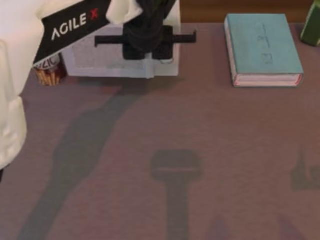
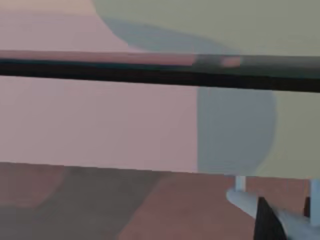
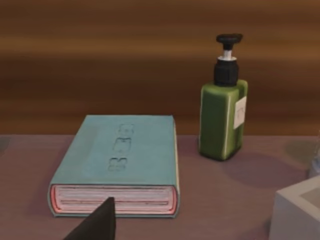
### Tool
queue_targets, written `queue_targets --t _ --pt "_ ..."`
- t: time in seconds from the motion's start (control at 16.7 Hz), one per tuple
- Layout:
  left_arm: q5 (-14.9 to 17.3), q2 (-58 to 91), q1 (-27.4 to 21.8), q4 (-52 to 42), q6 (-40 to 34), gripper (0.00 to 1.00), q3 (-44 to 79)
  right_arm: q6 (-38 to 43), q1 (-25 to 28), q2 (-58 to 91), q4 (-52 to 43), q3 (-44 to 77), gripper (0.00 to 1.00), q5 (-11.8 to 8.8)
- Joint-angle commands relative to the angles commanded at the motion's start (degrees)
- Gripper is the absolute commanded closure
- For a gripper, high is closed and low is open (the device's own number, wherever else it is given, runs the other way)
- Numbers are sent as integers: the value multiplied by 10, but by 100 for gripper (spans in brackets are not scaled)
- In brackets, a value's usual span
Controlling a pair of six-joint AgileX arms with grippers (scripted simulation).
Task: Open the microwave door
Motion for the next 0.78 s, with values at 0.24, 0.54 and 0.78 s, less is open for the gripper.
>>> queue_targets --t 0.24,0.54,0.78 --pt "-9 -26 0 15 -5 100 -31 0 0 0 0 0 0 0" --pt "-9 -26 0 15 -5 100 -31 0 0 0 0 0 0 0" --pt "-9 -26 0 15 -5 100 -31 0 0 0 0 0 0 0"
